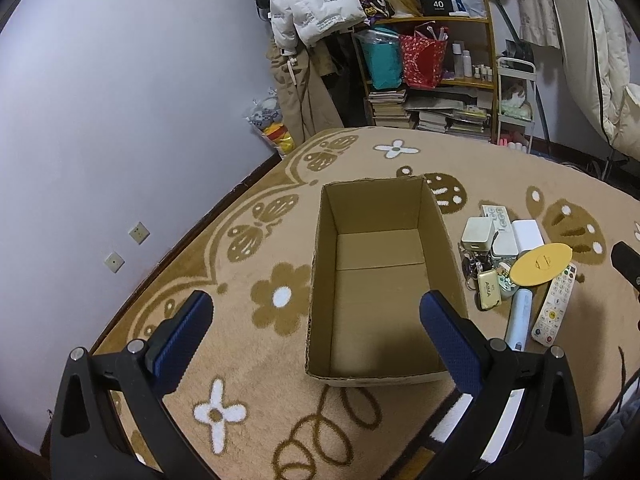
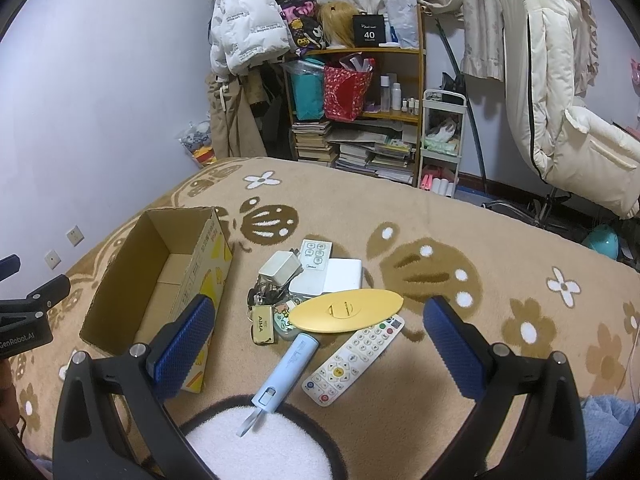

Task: Organize rigid objects

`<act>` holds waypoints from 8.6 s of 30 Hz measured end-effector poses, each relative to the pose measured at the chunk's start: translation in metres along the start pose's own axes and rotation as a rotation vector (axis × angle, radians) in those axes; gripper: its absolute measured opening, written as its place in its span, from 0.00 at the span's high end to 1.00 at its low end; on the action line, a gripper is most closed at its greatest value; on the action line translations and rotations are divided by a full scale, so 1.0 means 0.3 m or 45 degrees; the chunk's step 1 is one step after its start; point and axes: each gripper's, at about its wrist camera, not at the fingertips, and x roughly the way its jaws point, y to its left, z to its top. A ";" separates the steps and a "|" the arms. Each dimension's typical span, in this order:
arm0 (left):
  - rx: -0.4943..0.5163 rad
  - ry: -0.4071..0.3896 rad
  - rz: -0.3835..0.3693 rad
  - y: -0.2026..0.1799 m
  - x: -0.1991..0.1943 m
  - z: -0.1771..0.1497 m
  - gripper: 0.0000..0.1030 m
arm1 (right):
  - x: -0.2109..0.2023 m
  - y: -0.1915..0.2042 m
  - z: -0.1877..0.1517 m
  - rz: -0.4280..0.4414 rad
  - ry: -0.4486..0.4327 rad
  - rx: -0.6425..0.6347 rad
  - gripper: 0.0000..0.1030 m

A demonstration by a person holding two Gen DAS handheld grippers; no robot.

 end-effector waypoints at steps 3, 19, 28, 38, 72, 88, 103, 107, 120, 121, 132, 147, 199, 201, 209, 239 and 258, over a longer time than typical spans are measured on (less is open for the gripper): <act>-0.002 0.003 0.000 0.004 0.001 0.000 0.01 | -0.001 0.000 0.000 0.000 0.000 -0.001 0.00; 0.006 0.010 -0.016 -0.004 -0.003 -0.003 0.01 | -0.002 0.006 -0.002 -0.002 0.002 -0.008 0.00; 0.004 0.009 -0.016 -0.006 -0.008 -0.006 0.01 | 0.001 0.010 -0.004 -0.002 0.001 -0.009 0.00; 0.009 0.003 -0.020 -0.014 -0.011 -0.009 0.01 | 0.002 0.012 -0.004 -0.004 0.002 -0.010 0.00; -0.027 0.152 -0.045 0.047 0.232 0.093 0.01 | 0.201 -0.026 0.006 -0.018 0.175 -0.014 0.00; -0.110 0.415 -0.120 0.095 0.444 0.019 0.22 | 0.478 -0.081 -0.078 -0.135 0.389 -0.019 0.00; -0.173 0.664 -0.139 0.114 0.533 -0.083 0.77 | 0.620 -0.138 -0.199 -0.189 0.648 0.065 0.11; -0.146 0.679 -0.130 0.107 0.538 -0.081 0.78 | 0.624 -0.126 -0.212 -0.191 0.652 0.055 0.20; -0.138 0.664 -0.116 0.101 0.533 -0.079 0.81 | 0.611 -0.079 -0.242 -0.241 0.680 0.050 0.36; -0.136 0.661 -0.115 0.100 0.532 -0.078 0.81 | 0.611 -0.077 -0.241 -0.225 0.686 0.057 0.41; -0.118 0.654 -0.116 0.090 0.528 -0.081 0.86 | 0.581 -0.147 -0.186 -0.239 0.645 0.170 0.57; -0.123 0.665 -0.128 0.093 0.528 -0.078 0.87 | 0.463 -0.202 -0.109 -0.207 0.509 0.175 0.58; -0.178 0.669 -0.137 0.123 0.534 -0.068 0.87 | 0.336 0.442 0.109 0.358 0.144 -0.148 0.58; -0.183 0.672 -0.136 0.125 0.534 -0.069 0.87 | 0.360 0.444 0.103 0.370 0.170 -0.144 0.58; -0.132 0.653 -0.105 0.103 0.521 -0.067 0.87 | 0.428 0.466 0.083 0.460 0.222 -0.107 0.58; -0.141 0.678 -0.083 0.104 0.536 -0.082 0.87 | 0.408 0.474 0.091 0.434 0.208 -0.170 0.55; -0.151 0.660 -0.065 0.102 0.512 -0.067 0.87 | 0.603 0.086 0.071 -0.012 0.324 0.032 0.16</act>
